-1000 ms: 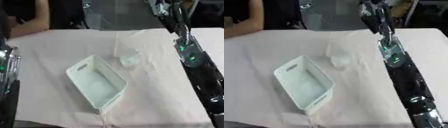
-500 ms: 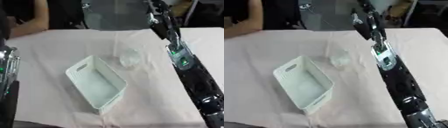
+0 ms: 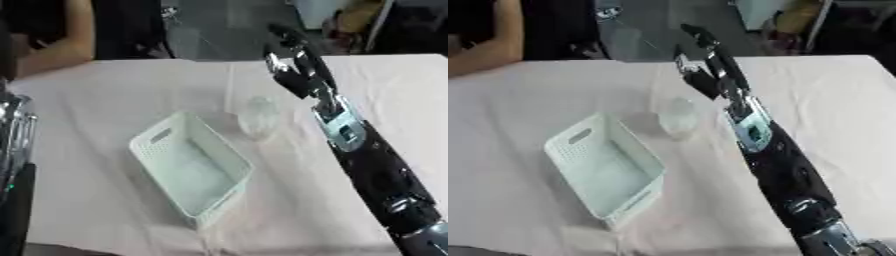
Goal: Pick up objects on the table and place them in the box.
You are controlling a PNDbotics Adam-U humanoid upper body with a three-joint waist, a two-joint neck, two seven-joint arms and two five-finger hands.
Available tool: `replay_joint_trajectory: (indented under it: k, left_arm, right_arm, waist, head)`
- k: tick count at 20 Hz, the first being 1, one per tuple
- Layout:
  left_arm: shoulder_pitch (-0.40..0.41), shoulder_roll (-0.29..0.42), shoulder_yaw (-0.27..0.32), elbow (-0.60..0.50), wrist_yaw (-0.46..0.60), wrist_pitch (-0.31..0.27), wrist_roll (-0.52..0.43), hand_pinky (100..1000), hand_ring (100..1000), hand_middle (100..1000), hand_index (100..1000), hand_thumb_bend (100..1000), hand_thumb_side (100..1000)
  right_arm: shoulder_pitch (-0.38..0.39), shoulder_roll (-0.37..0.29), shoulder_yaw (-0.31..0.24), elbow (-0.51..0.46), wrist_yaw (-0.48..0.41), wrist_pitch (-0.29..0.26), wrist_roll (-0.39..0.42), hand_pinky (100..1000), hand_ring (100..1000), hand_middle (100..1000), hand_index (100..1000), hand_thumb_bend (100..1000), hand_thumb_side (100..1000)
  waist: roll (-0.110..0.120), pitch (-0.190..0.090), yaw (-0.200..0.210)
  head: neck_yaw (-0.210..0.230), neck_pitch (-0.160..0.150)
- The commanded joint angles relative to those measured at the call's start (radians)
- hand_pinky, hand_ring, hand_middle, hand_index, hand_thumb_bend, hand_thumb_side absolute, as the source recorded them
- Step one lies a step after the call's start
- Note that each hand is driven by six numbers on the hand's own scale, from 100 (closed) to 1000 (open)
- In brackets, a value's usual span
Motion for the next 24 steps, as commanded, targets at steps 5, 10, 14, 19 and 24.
replay_joint_trajectory:
  k: [5,10,14,19,24]
  left_arm:
    - [-0.021,0.003,-0.002,-0.014,0.005,-0.001,-0.006,526,591,664,780,100,782]
    - [-0.022,0.001,-0.004,-0.014,0.006,-0.002,-0.008,527,591,664,780,100,783]
    - [-0.024,-0.001,-0.005,-0.014,0.007,-0.003,-0.010,528,592,664,780,100,782]
    - [-0.025,-0.003,-0.006,-0.014,0.007,-0.006,-0.011,528,592,664,780,100,782]
    - [-0.028,-0.007,-0.008,-0.014,0.009,-0.008,-0.013,529,592,664,779,100,782]
  right_arm:
    - [-0.024,0.006,0.046,0.064,0.071,-0.048,0.105,895,956,912,967,100,819]
    - [-0.057,0.005,0.047,0.096,0.188,-0.060,0.280,906,971,931,978,107,864]
    - [-0.069,0.014,0.039,0.102,0.221,-0.060,0.328,911,975,933,979,111,872]
    - [-0.074,0.019,0.041,0.107,0.239,-0.061,0.342,914,978,935,979,114,878]
    - [-0.082,0.020,0.036,0.122,0.259,-0.060,0.343,913,979,936,979,120,883]
  waist:
    - [0.002,-0.006,0.004]
    - [0.001,-0.007,0.006]
    - [0.001,-0.007,0.009]
    - [0.000,-0.007,0.011]
    - [0.000,-0.006,0.013]
  head:
    - [-0.011,-0.001]
    - [-0.013,-0.001]
    - [-0.015,-0.001]
    - [-0.013,-0.001]
    - [-0.014,-0.001]
